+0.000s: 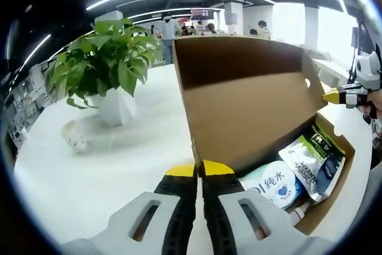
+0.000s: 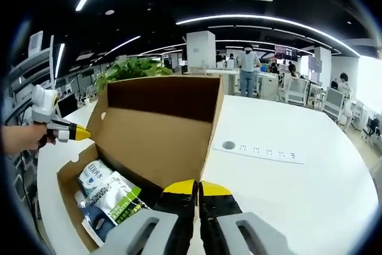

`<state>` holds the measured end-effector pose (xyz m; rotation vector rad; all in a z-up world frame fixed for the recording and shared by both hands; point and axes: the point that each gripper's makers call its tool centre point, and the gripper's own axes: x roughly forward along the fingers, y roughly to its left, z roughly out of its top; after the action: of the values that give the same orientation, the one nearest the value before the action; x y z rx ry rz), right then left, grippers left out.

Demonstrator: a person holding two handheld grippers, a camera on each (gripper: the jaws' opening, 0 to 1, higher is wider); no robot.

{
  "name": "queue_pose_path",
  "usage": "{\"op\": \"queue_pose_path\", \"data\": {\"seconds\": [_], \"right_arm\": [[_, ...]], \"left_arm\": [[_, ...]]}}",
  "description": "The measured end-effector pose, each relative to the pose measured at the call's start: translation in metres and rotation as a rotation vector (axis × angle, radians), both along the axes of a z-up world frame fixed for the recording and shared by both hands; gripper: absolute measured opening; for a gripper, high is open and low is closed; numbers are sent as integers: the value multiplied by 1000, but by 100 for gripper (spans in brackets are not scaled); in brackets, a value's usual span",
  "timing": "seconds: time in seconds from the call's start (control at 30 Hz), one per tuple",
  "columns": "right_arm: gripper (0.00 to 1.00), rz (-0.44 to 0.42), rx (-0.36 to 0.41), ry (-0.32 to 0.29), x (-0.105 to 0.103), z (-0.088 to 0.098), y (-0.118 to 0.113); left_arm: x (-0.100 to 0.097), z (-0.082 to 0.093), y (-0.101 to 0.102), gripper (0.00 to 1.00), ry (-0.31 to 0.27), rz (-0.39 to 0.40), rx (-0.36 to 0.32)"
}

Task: Operate the shoe box by opening the lid, removing the specified soft item, and placing it in the target area until the item is outside and the box remains undamaged.

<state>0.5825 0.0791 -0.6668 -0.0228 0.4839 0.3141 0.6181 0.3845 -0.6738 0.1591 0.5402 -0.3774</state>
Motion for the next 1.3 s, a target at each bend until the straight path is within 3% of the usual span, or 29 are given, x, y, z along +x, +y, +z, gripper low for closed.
{"op": "queue_pose_path", "data": {"seconds": [1.3], "right_arm": [[0,-19,26,45,23,-10,-2]], "left_arm": [[19,-3,-2,1,22,-9,-9]]}}
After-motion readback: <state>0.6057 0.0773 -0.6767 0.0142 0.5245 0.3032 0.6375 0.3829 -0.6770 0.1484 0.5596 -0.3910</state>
